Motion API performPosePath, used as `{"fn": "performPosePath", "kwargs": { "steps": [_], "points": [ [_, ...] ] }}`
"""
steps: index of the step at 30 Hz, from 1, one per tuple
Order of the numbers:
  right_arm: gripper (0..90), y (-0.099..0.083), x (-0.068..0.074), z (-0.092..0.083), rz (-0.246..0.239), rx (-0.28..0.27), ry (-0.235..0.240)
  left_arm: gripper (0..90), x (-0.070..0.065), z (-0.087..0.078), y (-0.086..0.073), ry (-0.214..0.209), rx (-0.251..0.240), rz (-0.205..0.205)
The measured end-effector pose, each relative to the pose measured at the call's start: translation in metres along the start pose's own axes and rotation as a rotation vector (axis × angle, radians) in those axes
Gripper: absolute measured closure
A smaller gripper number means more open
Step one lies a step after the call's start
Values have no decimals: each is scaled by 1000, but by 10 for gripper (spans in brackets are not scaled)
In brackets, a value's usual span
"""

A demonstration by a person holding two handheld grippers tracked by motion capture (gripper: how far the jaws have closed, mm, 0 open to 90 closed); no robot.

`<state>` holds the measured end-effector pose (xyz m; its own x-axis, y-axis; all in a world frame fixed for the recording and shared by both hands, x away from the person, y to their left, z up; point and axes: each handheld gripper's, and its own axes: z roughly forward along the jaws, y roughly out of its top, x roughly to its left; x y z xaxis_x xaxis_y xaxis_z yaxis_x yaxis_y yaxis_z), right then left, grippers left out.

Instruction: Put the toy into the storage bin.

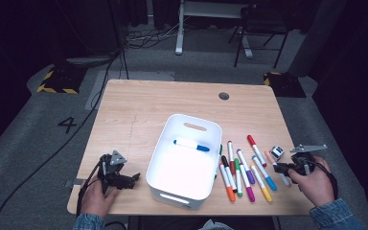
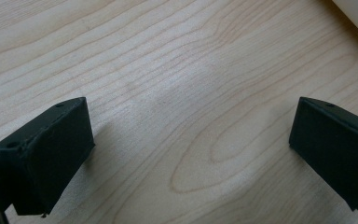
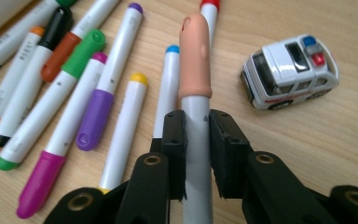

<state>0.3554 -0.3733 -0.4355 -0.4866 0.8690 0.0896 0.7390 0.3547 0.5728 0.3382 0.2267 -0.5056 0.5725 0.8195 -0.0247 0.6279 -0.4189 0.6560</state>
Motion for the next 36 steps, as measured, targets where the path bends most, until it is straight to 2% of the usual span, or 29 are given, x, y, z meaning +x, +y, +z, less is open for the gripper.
{"fn": "performPosePath", "kwargs": {
  "steps": [6, 16, 20, 26, 30, 36],
  "points": [
    [769, 13, 10, -15, -30, -40, 21, 0, 0, 0, 0, 0, -1, 0],
    [769, 44, 41, -32, -136, -73, 75, 0, 0, 0, 0, 5, 1, 2],
    [769, 56, 53, -37, -155, -89, 148, 0, 0, 0, 0, 7, -2, 3],
    [769, 74, 76, -43, -221, -103, 207, 0, 0, 0, 0, 0, 0, 0],
    [769, 88, 91, -45, -254, -111, 276, 0, 0, 0, 0, 2, -3, -1],
    [769, 107, 112, -42, -310, -116, 300, 0, 0, 0, 0, 10, -1, 0]
  ]
}}
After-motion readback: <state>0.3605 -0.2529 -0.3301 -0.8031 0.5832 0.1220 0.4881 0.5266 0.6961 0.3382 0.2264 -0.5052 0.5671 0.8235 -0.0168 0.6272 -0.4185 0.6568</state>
